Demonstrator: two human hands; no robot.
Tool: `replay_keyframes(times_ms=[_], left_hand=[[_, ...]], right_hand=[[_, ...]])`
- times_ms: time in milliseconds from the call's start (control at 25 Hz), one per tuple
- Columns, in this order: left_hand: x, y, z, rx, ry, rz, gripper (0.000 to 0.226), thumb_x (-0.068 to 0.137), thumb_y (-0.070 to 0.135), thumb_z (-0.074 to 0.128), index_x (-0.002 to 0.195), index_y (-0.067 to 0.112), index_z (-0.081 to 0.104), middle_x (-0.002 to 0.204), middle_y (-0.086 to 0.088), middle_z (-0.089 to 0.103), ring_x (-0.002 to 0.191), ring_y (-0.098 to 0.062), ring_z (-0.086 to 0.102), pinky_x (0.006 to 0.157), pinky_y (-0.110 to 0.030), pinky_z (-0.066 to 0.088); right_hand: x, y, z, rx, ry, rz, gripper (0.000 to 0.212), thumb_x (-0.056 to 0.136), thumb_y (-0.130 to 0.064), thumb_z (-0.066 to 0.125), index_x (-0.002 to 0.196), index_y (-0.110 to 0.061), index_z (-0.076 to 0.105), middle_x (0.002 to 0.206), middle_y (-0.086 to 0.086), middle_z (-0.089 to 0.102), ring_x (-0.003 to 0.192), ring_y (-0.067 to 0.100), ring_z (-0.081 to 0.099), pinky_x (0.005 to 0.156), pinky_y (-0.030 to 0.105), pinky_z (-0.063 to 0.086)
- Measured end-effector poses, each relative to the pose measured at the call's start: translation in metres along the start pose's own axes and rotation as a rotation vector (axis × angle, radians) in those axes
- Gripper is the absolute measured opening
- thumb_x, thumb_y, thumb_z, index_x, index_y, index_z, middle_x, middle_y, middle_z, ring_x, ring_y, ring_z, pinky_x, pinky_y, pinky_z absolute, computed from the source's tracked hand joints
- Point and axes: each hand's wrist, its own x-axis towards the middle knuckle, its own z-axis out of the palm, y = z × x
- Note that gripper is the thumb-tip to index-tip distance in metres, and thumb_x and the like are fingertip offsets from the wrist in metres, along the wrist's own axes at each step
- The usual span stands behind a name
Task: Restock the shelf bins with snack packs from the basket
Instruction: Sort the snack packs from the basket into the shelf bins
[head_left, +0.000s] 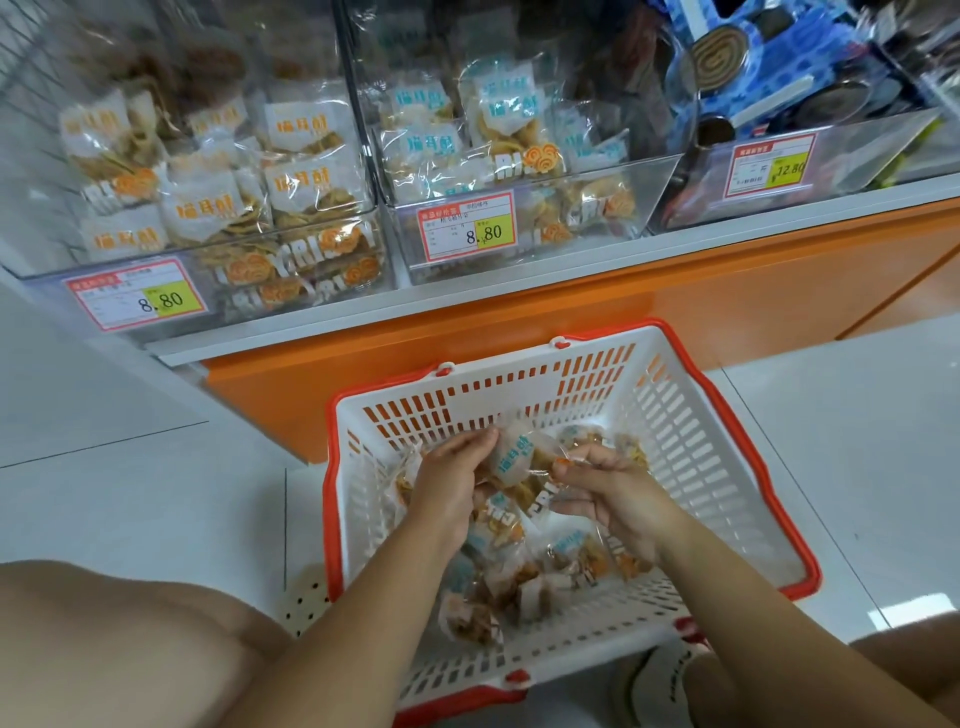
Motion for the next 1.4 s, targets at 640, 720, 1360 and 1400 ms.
replay_keyframes(times_ms=[640, 720, 1360, 1400], left_hand=[[-0.016, 0.006, -0.002, 0.215, -0.100, 0.027, 0.042, 0.083, 0.008, 0.073, 0.120, 0.024, 0.063, 0.107, -0.002, 0.074, 0.097, -0.021, 0.072, 0.090, -0.043, 0.056], [-0.021, 0.015, 0.002, 0.307, -0.088, 0.085, 0.036, 0.085, 0.010, 0.072, 0.116, 0.027, 0.065, 0.105, 0.003, 0.074, 0.096, -0.015, 0.071, 0.091, -0.040, 0.057], [-0.084, 0.231, 0.025, 1.226, 0.436, 1.064, 0.070, 0.090, 0.044, 0.062, 0.151, 0.030, 0.029, 0.149, 0.010, 0.035, 0.137, -0.014, 0.031, 0.113, -0.035, 0.030], [-0.078, 0.231, 0.023, 1.258, 0.450, 1.008, 0.077, 0.090, 0.045, 0.061, 0.153, 0.028, 0.021, 0.155, 0.007, 0.028, 0.142, -0.015, 0.024, 0.116, -0.036, 0.026]], right_hand=[[-0.010, -0.005, 0.013, -0.158, -0.016, -0.006, 0.035, 0.086, -0.003, 0.067, 0.119, -0.004, 0.057, 0.107, 0.015, 0.069, 0.093, 0.028, 0.071, 0.089, 0.042, 0.057], [-0.017, -0.018, 0.022, -0.357, 0.036, -0.110, 0.044, 0.084, -0.016, 0.073, 0.124, -0.028, 0.058, 0.109, 0.002, 0.068, 0.098, 0.016, 0.069, 0.089, 0.034, 0.055], [-0.025, -0.273, 0.096, -0.673, 0.337, -0.869, 0.030, 0.088, -0.015, 0.070, 0.107, -0.009, 0.048, 0.113, 0.024, 0.062, 0.099, 0.025, 0.067, 0.088, 0.048, 0.054], [-0.013, -0.279, 0.095, -0.756, 0.347, -0.808, 0.033, 0.087, -0.017, 0.071, 0.109, -0.009, 0.048, 0.113, 0.023, 0.062, 0.098, 0.029, 0.066, 0.088, 0.048, 0.054]])
